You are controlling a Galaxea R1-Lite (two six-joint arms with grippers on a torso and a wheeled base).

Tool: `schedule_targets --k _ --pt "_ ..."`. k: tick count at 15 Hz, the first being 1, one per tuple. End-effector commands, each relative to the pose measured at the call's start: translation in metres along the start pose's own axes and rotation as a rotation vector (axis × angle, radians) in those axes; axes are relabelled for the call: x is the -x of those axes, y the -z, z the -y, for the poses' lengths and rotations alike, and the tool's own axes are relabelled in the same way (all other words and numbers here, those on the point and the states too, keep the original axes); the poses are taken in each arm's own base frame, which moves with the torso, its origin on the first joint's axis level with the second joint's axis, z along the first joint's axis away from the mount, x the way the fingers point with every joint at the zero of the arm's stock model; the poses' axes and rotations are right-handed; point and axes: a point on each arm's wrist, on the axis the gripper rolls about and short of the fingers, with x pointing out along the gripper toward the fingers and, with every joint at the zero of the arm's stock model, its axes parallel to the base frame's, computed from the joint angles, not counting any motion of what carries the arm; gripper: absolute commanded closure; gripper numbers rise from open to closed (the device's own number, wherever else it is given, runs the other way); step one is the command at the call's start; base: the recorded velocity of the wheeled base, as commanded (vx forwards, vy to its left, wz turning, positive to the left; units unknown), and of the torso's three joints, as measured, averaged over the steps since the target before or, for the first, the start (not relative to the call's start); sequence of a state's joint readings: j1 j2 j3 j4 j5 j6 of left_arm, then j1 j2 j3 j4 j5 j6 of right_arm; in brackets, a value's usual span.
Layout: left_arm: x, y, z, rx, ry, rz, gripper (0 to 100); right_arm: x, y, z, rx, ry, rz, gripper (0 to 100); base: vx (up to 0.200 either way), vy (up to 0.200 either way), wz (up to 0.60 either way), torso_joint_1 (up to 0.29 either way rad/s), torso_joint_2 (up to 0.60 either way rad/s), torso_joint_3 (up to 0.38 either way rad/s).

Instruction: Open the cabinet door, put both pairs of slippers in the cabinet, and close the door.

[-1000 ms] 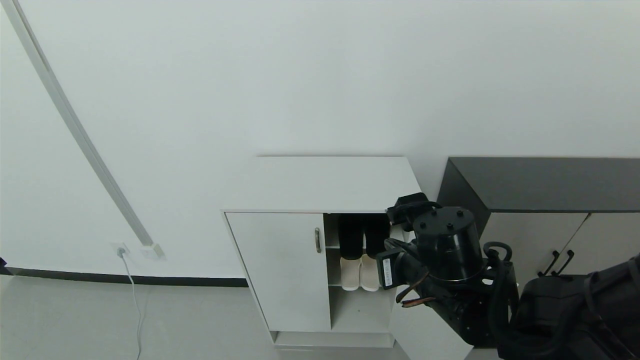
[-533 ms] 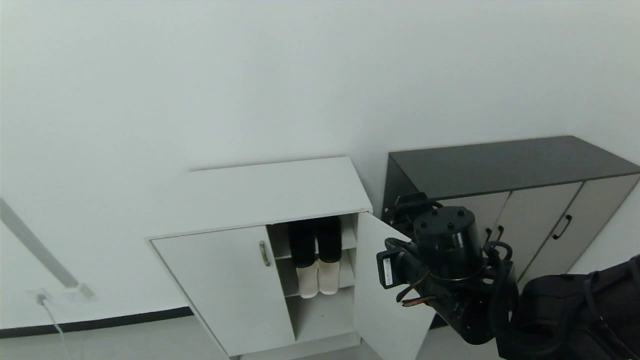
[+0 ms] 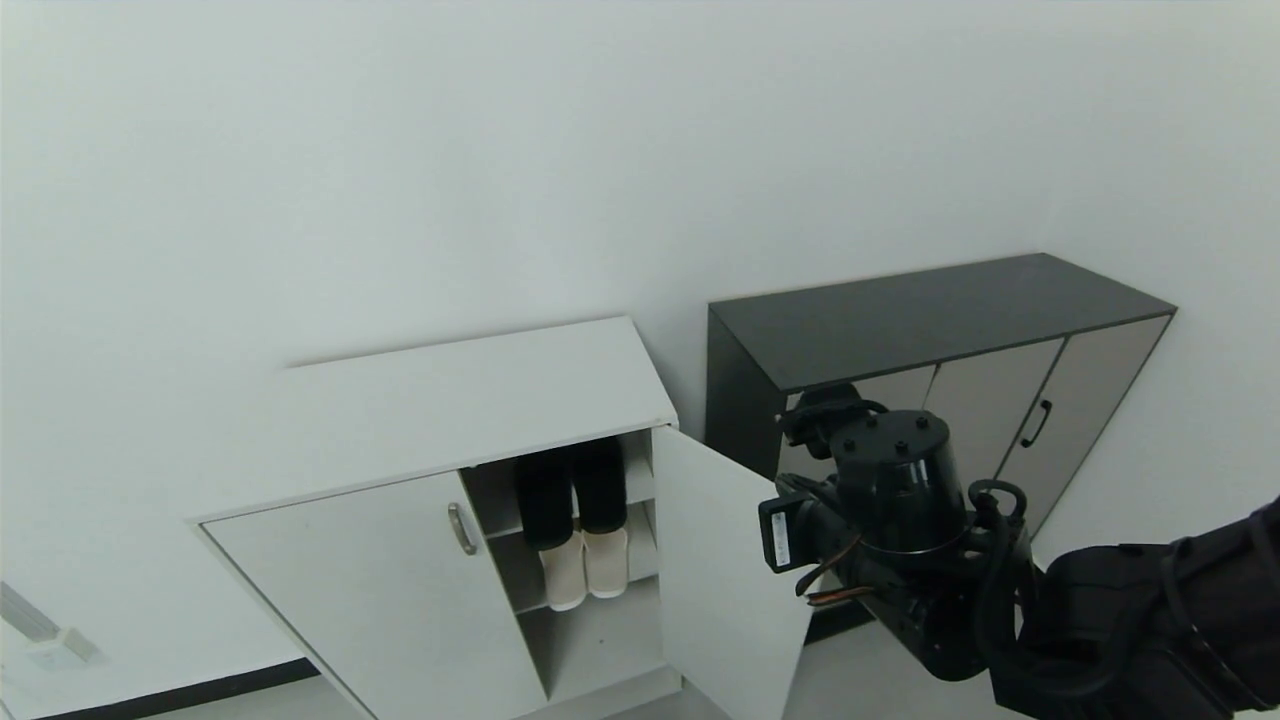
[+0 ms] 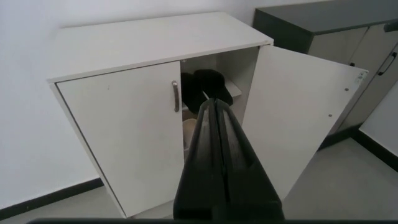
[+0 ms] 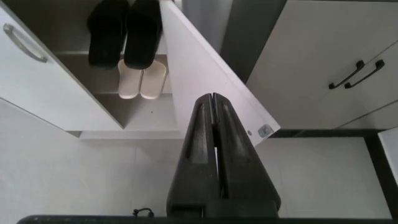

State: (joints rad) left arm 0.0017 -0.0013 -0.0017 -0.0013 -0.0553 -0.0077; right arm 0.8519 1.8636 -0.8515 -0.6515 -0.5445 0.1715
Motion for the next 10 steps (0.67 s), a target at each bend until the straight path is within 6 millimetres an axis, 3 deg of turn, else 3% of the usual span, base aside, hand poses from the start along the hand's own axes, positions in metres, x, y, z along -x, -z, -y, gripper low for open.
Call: schedule_targets --k 1,4,10 --pt "-0.0001 0.0 0.0 0.0 0.0 -0.001 100 -0.0008 0.0009 -0.0001 0.001 0.001 -0.002 100 0.0 0.0 0.0 0.0 0.0 0.0" --pt "-0.0001 0.0 0.0 -0.001 0.002 -0.001 100 -0.0008 0.0009 -0.0001 0.001 0.001 -0.002 100 0.0 0.0 0.0 0.0 0.0 0.0" --pt "-0.0001 0.0 0.0 0.0 0.002 -0.001 100 -0.0008 0.0009 -0.0001 0.001 0.0 -0.003 100 -0.2 0.0 0.0 0.0 0.0 0.002"
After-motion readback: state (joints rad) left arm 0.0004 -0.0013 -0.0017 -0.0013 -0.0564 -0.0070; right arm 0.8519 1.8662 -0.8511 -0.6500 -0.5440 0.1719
